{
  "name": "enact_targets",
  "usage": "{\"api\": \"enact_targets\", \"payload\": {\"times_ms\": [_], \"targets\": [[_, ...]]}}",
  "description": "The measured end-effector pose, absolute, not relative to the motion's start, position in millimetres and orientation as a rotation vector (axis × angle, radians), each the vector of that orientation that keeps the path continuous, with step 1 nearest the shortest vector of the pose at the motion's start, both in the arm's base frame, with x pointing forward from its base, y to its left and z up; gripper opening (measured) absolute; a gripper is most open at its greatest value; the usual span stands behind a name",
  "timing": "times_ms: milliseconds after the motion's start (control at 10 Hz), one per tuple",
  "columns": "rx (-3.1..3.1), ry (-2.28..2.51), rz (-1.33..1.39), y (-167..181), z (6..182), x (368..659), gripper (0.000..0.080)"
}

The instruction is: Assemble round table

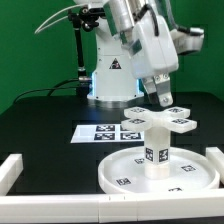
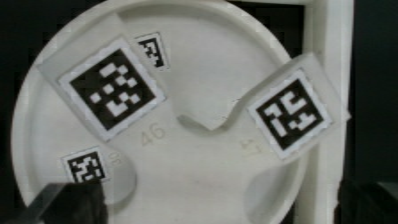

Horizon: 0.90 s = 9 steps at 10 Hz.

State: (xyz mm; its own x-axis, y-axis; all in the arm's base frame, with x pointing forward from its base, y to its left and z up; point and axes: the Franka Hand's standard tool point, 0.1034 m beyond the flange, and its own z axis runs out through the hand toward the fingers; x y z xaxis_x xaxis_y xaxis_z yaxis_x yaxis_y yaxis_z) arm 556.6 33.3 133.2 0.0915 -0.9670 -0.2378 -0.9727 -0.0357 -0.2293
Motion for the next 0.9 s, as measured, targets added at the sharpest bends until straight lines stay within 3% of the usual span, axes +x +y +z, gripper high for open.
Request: {"api": "enact_targets", "payload": {"times_ms": [400,900], "targets": [[-2.204,1.741,-0.01,34.3,131.1,555.7,0.0649],[-2.761,1.007,-0.013,46.2,122.2,547.4,0.0649]]}}
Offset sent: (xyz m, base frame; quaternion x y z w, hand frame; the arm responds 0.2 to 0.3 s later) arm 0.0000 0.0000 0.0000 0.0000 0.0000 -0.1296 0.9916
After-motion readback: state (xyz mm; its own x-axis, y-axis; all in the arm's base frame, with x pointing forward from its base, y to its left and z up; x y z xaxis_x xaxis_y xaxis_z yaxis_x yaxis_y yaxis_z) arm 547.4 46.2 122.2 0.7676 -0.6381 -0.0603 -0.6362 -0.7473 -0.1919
